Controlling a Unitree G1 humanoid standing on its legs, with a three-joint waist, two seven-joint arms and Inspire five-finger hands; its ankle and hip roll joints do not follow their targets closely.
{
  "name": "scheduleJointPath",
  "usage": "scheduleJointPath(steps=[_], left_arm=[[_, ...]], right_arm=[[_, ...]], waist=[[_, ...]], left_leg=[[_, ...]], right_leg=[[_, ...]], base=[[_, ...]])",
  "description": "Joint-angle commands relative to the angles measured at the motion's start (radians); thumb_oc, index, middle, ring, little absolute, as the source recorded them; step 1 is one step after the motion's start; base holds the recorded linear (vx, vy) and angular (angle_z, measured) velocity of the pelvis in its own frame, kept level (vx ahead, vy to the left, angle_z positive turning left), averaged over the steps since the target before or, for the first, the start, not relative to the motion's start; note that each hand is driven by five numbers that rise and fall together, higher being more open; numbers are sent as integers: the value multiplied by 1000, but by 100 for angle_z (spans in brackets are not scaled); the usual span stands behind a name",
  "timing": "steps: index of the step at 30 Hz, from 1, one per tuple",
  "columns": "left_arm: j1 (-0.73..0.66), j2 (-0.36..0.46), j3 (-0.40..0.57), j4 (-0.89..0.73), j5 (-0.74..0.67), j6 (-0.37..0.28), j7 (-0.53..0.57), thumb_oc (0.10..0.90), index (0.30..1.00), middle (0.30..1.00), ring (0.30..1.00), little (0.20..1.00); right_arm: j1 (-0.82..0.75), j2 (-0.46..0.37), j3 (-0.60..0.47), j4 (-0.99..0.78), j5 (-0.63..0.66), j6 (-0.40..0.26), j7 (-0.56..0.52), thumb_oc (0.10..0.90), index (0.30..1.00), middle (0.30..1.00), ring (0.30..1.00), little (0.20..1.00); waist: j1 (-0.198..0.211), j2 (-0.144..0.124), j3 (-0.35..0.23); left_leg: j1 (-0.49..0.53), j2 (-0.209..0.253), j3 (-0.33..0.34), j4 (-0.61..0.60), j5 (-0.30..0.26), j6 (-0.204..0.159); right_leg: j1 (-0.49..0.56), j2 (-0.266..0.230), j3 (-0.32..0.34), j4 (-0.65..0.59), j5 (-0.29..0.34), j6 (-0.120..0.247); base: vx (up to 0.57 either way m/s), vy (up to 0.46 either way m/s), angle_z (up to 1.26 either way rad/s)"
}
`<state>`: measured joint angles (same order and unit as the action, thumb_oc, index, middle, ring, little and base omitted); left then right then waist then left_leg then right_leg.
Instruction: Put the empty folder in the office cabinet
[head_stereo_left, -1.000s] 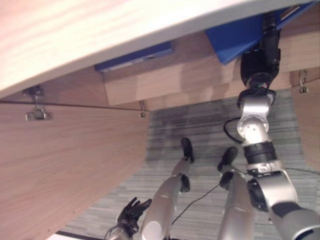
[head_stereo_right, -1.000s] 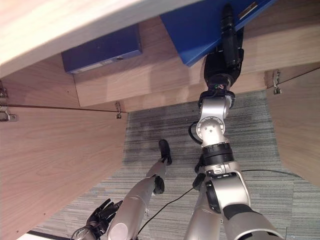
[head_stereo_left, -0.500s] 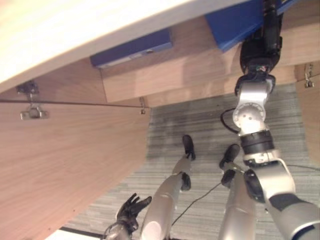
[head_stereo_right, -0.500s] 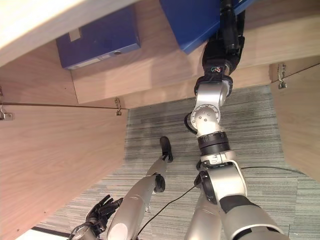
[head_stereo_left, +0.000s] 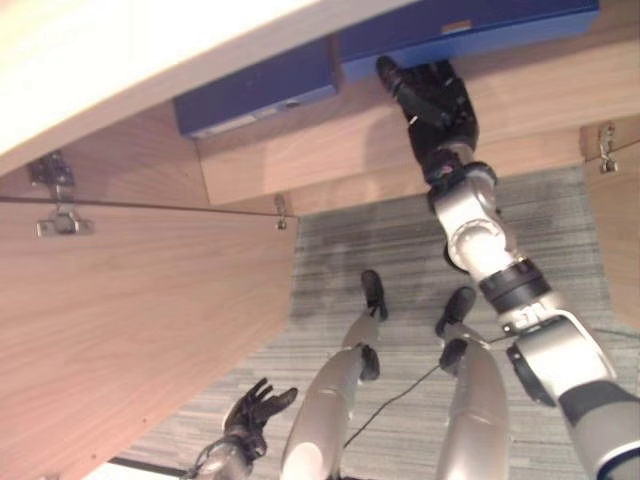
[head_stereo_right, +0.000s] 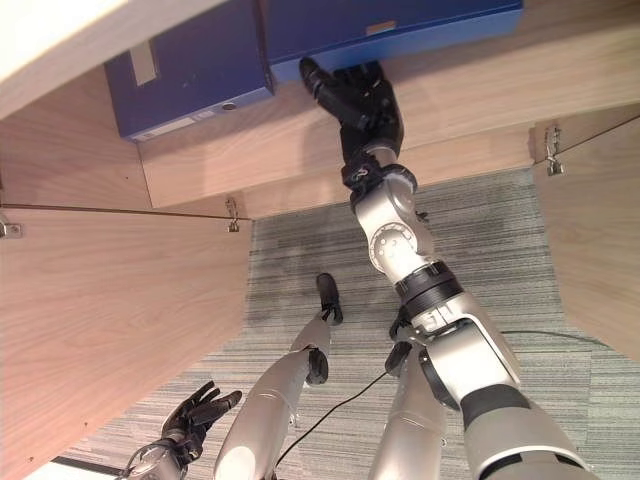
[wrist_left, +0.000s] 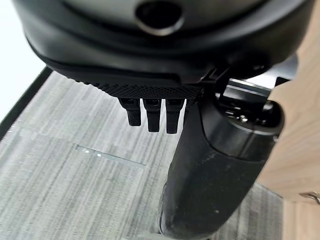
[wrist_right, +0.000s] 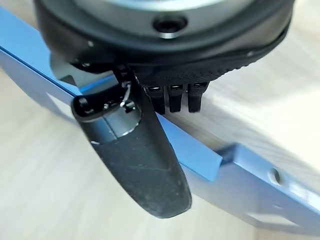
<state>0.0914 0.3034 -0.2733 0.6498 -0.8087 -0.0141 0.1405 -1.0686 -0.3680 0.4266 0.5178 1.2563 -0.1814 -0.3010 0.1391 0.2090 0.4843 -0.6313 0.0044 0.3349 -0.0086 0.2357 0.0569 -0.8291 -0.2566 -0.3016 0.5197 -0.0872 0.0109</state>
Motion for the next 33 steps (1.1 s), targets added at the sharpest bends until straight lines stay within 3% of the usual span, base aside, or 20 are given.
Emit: scheduleJointPath(steps=[1,7,12,14,17,19,21,22,24,26,33], left_arm=[[76,83,-47,0,35,10,25,800,900,900,900,900],[92,74,-46,-10,59,7,13,800,900,900,900,900],[112,80,-30,-13,78,4,-31,800,900,900,900,900],[120,87,-22,-2,88,0,-59,800,900,900,900,900],[133,95,-14,5,82,-2,-89,800,900,900,900,900],[149,100,-2,8,83,-6,-97,800,900,900,900,900],[163,106,15,8,83,-14,-98,800,900,900,900,900],[163,104,15,8,83,-14,-98,800,900,900,900,900],[165,110,34,23,98,-13,-101,800,900,900,900,900],[181,118,42,18,121,-17,-112,800,900,900,900,900],[203,126,13,-44,127,-19,-141,800,900,900,900,900]], right_arm=[[-133,59,14,-130,-59,-44,85,800,900,900,900,900],[-72,62,48,-209,-22,-53,189,800,900,900,900,900],[-53,-67,114,-243,-56,-21,265,800,900,900,900,900],[-81,-172,176,-227,-108,23,305,800,900,900,900,900],[-162,-338,308,-185,-280,94,320,800,900,900,900,900],[-260,-451,453,-160,-486,157,342,800,900,900,900,900],[-375,-514,573,-143,-675,193,345,800,900,900,900,900],[-380,-513,577,-142,-675,193,345,800,900,900,900,900],[-509,-523,679,-102,-903,235,369,800,900,900,900,900],[-586,-506,738,-74,-995,251,401,800,900,900,900,900],[-564,-517,774,-7,-1102,260,451,800,900,900,900,900]], waist=[[8,28,10],[8,32,13],[3,33,15],[3,28,13],[-4,14,12],[-13,-3,11],[-21,-16,9],[-23,-14,11],[-27,-23,5],[-29,-27,-5],[-31,-18,-10]], left_leg=[[23,-22,-81,63,-201,-83],[32,-21,-83,59,-198,-83],[37,-20,-84,54,-191,-88],[41,-17,-85,46,-184,-92],[46,-15,-86,32,-173,-96],[48,-14,-85,19,-166,-97],[50,-13,-81,13,-163,-99],[50,-13,-81,13,-163,-99],[52,-12,-84,10,-163,-99],[60,-10,-85,-3,-157,-102],[86,-18,-90,-45,-140,-105]], right_leg=[[122,48,-7,-342,103,92],[129,51,-8,-344,103,89],[132,52,-12,-346,104,90],[135,54,-17,-353,107,93],[140,55,-24,-367,115,97],[140,59,-25,-379,122,98],[142,62,-24,-387,127,99],[143,62,-24,-387,127,99],[147,64,-27,-393,129,98],[153,66,-30,-401,132,98],[172,76,-37,-431,144,103]], base=[[0,0,0],[0,0,0],[0,0,0],[0,0,0],[0,0,0],[0,0,0],[-3,6,-7],[5,-6,-10],[11,-8,-7],[23,-8,-6],[9,6,-1]])
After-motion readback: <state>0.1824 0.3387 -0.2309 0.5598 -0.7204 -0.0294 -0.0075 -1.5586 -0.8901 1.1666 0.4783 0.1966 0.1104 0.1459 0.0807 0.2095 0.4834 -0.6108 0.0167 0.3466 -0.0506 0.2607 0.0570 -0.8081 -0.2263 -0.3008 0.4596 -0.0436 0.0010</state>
